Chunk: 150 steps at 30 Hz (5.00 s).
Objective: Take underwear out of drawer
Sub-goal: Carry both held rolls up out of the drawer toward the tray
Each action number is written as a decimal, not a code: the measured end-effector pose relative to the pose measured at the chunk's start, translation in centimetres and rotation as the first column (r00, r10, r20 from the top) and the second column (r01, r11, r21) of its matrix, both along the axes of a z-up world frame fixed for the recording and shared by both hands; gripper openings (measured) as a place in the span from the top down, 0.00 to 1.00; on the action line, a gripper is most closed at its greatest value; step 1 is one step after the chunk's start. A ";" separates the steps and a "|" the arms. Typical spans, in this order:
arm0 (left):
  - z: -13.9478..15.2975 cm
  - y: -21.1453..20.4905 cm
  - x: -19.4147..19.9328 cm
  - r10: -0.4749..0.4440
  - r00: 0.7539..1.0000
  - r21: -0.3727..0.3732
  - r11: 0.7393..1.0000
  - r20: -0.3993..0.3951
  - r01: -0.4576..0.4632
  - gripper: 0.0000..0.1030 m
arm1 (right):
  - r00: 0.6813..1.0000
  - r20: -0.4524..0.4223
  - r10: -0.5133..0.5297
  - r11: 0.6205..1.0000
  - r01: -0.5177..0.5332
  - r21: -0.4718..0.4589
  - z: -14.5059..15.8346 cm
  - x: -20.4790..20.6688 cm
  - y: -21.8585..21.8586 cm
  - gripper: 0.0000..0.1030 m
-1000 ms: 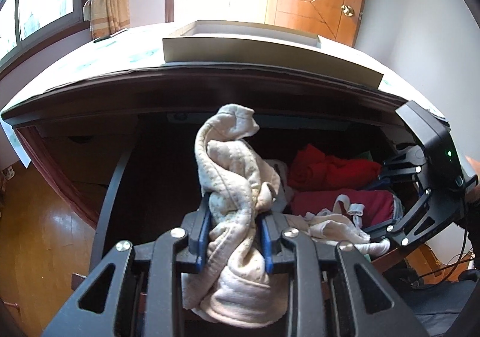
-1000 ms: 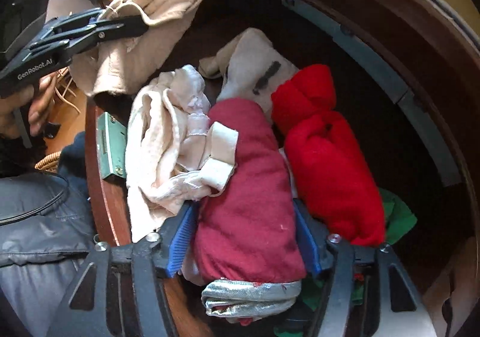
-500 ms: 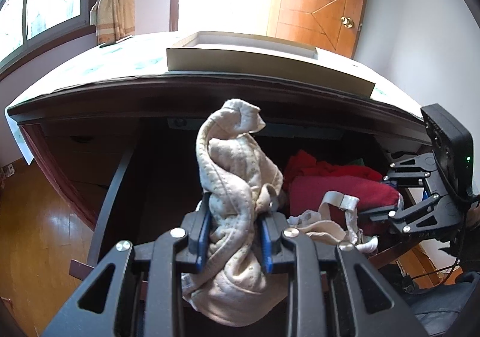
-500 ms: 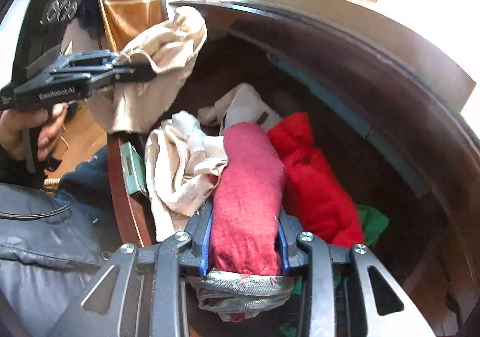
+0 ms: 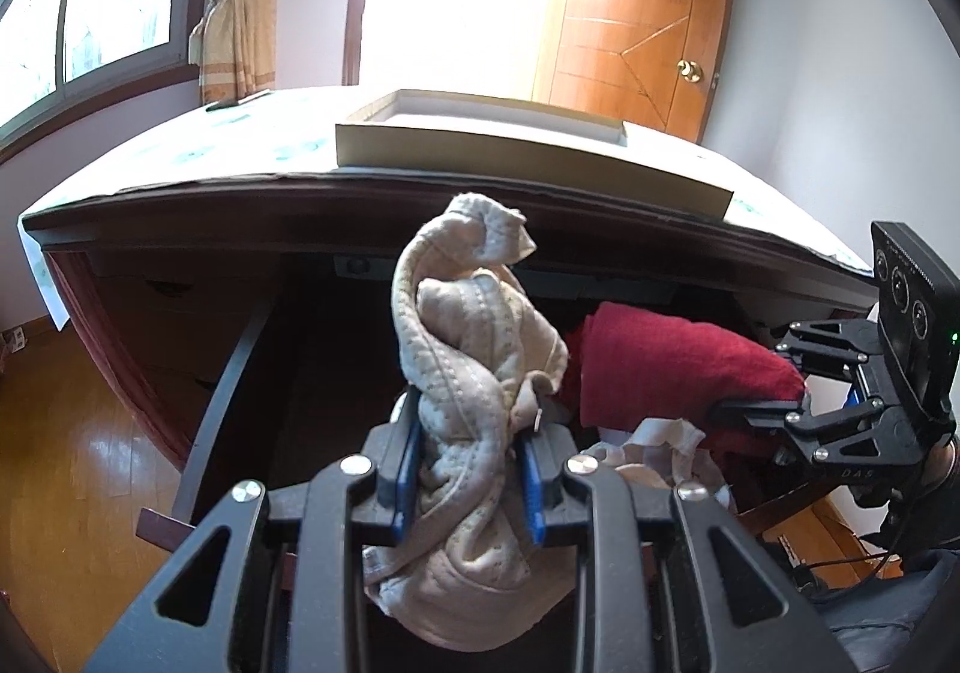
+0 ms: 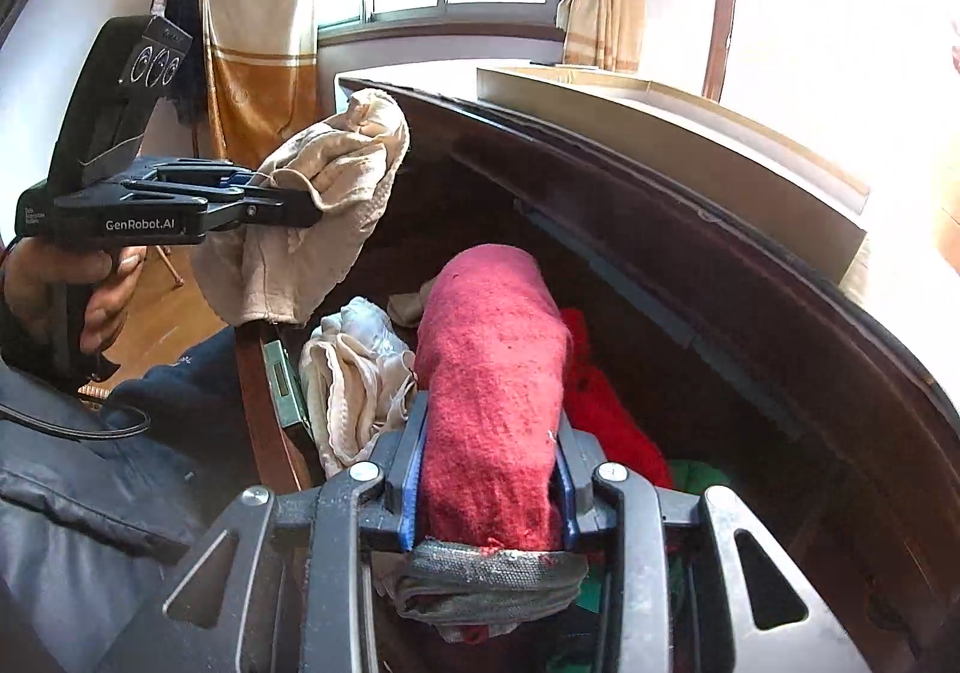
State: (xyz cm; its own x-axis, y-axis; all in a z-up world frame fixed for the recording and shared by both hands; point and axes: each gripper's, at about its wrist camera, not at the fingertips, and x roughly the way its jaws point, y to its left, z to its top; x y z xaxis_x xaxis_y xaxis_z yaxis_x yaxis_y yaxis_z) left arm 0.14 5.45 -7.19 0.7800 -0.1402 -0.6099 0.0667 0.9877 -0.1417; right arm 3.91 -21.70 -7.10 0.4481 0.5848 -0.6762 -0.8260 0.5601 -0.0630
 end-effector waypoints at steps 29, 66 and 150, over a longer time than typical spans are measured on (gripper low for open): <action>1.1 -1.6 -1.5 -0.005 0.994 0.032 0.999 0.109 0.002 0.75 | 0.983 0.175 -0.058 0.987 0.030 0.157 0.6 -2.2 -1.2 0.65; 4.3 -3.6 0.2 -0.045 0.984 0.091 0.995 0.171 0.030 0.75 | 0.961 0.228 -0.159 0.942 0.079 0.325 2.7 -2.4 -2.2 0.65; 11.5 -8.5 29.4 -0.140 0.981 0.159 0.974 -0.132 0.160 0.75 | 0.820 -0.060 -0.570 0.792 0.567 0.227 11.6 21.8 -0.6 0.65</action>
State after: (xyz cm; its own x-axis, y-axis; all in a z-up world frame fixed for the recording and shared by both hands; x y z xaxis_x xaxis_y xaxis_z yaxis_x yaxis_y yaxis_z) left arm 29.53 -3.05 4.35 0.6779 -0.1376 -0.7222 0.2086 0.9779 0.0096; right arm 25.67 -22.28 4.52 0.7541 0.3564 -0.5516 -0.3546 0.9279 0.1148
